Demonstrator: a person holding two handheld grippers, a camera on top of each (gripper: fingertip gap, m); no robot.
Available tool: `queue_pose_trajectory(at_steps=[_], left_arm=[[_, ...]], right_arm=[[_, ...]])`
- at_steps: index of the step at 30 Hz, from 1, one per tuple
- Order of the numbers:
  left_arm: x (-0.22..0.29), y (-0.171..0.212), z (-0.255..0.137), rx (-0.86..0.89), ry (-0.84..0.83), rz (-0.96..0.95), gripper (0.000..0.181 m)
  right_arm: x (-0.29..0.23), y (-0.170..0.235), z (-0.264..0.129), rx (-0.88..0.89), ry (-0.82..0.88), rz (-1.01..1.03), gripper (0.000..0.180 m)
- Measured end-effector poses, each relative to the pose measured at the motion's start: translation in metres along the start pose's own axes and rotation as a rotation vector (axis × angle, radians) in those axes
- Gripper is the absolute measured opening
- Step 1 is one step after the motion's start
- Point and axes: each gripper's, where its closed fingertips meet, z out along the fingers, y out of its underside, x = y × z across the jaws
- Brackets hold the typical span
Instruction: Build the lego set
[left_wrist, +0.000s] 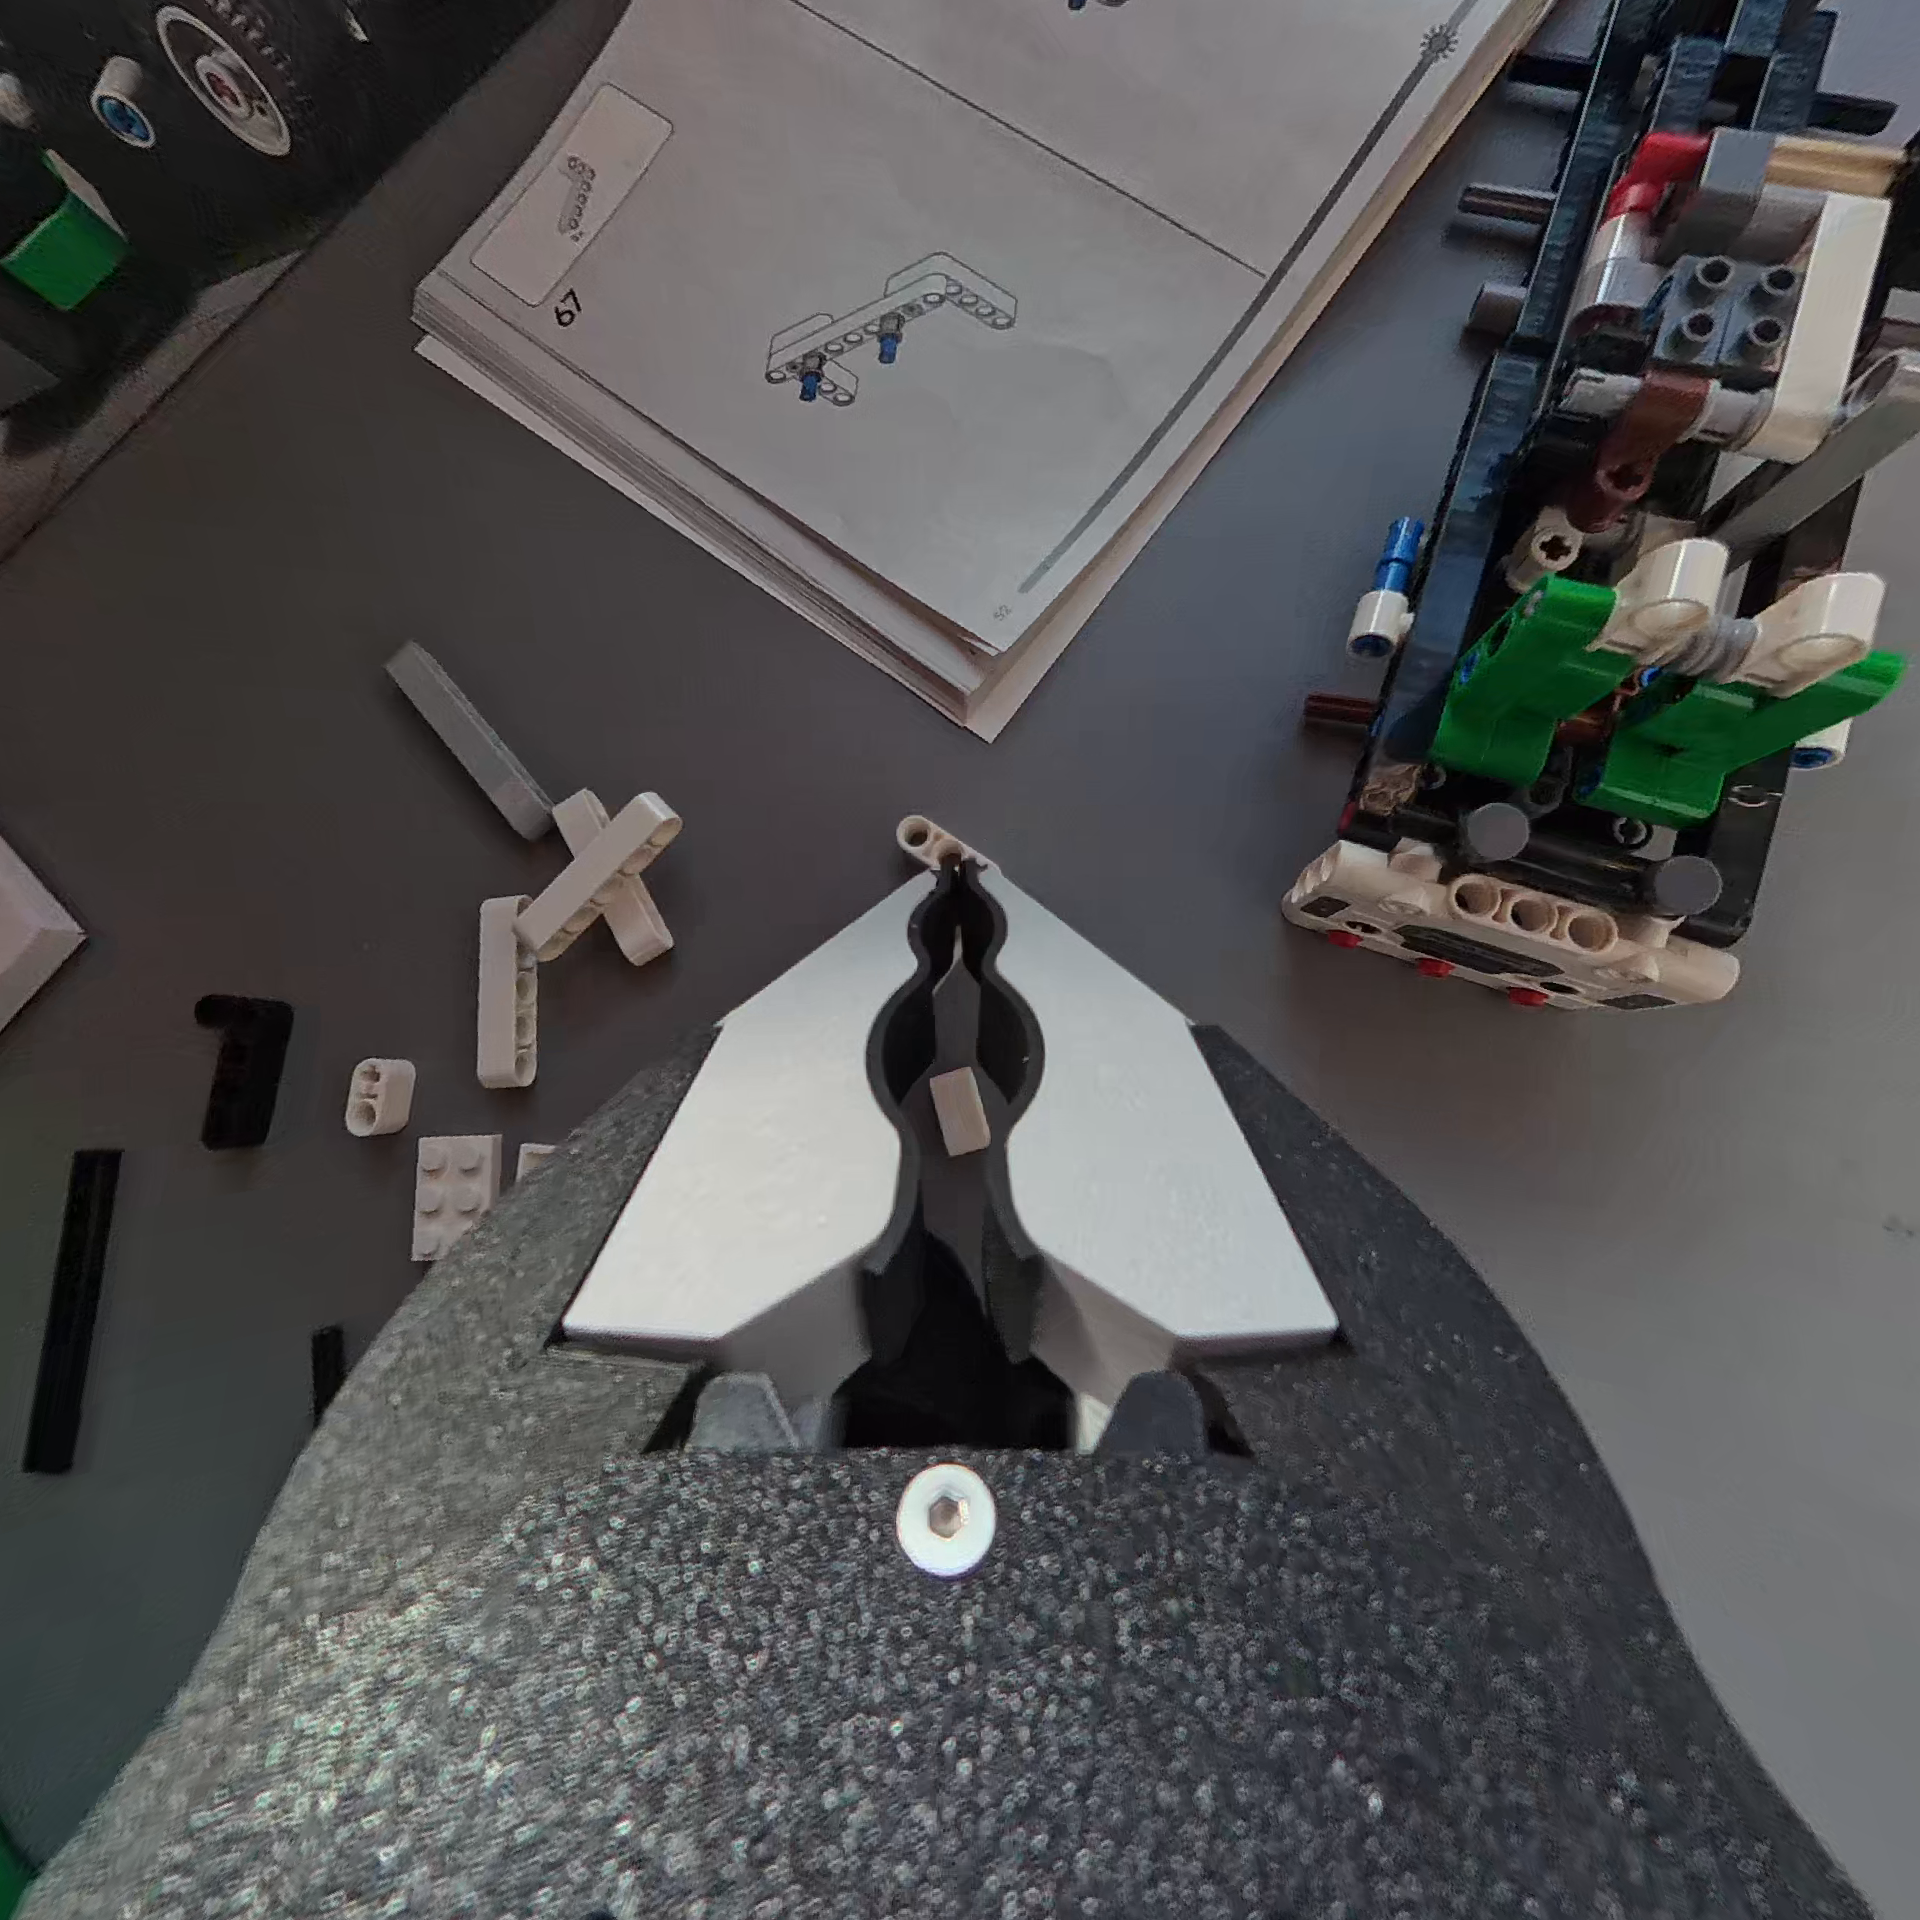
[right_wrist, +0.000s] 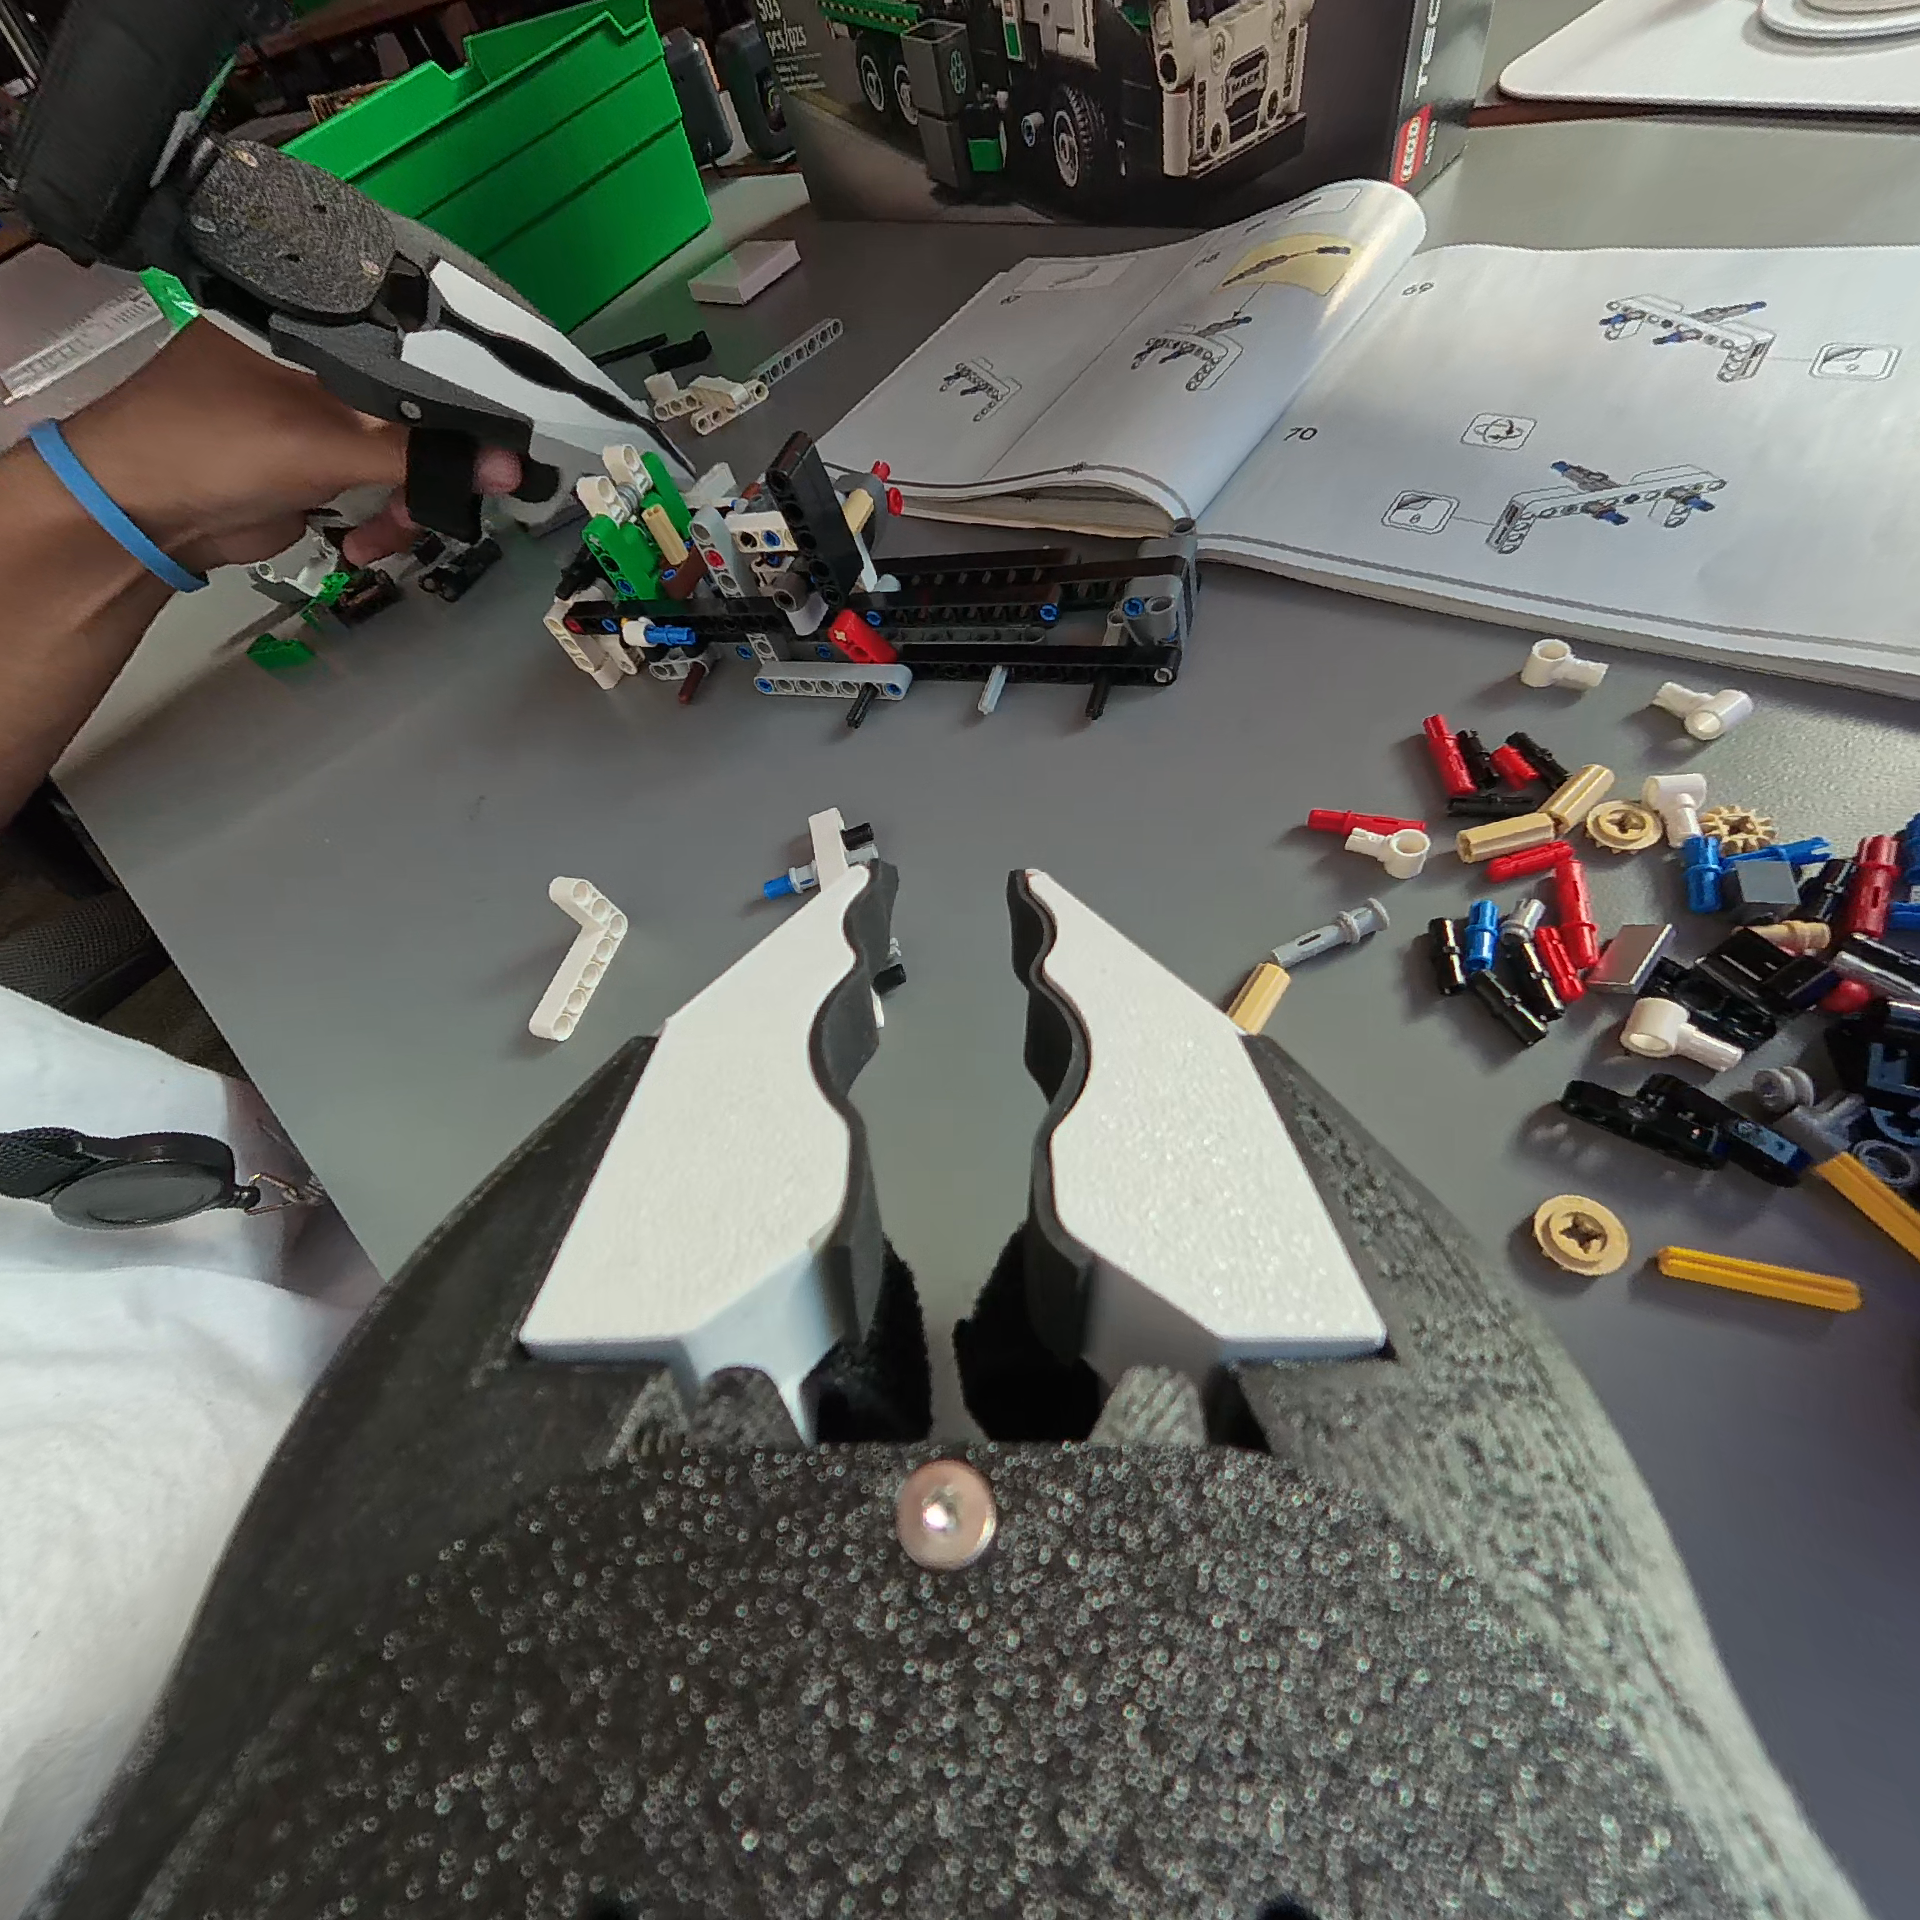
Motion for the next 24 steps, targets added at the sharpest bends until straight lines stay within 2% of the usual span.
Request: queue_pose_trajectory(at_steps=[6,10,13,16,19,21,24], left_arm=[[0.001,-0.007,-0.007,0.039,-0.025,0.038,0.0],[0.005,-0.026,-0.029,0.14,-0.071,0.049,0.0],[0.033,-0.042,-0.057,0.227,-0.031,0.042,0.0],[0.054,-0.033,-0.074,0.219,-0.037,0.062,0.0],[0.03,-0.011,-0.068,0.127,-0.139,0.114,0.001],[0.016,0.0,-0.054,0.053,-0.08,0.085,0.019],[0.004,-0.005,-0.039,0.058,0.096,0.049,0.026]], right_arm=[[-0.002,-0.002,0.001,0.004,-0.005,-0.003,0.021],[-0.006,-0.004,0.005,-0.003,-0.011,-0.013,0.021],[-0.01,-0.006,0.008,-0.007,-0.012,-0.027,0.021],[-0.012,-0.008,0.01,-0.009,-0.013,-0.037,0.021],[-0.012,-0.009,0.012,-0.006,-0.016,-0.034,0.021],[-0.014,-0.009,0.012,-0.007,-0.031,-0.025,0.021],[-0.016,-0.007,0.011,-0.017,-0.012,-0.042,0.021]])
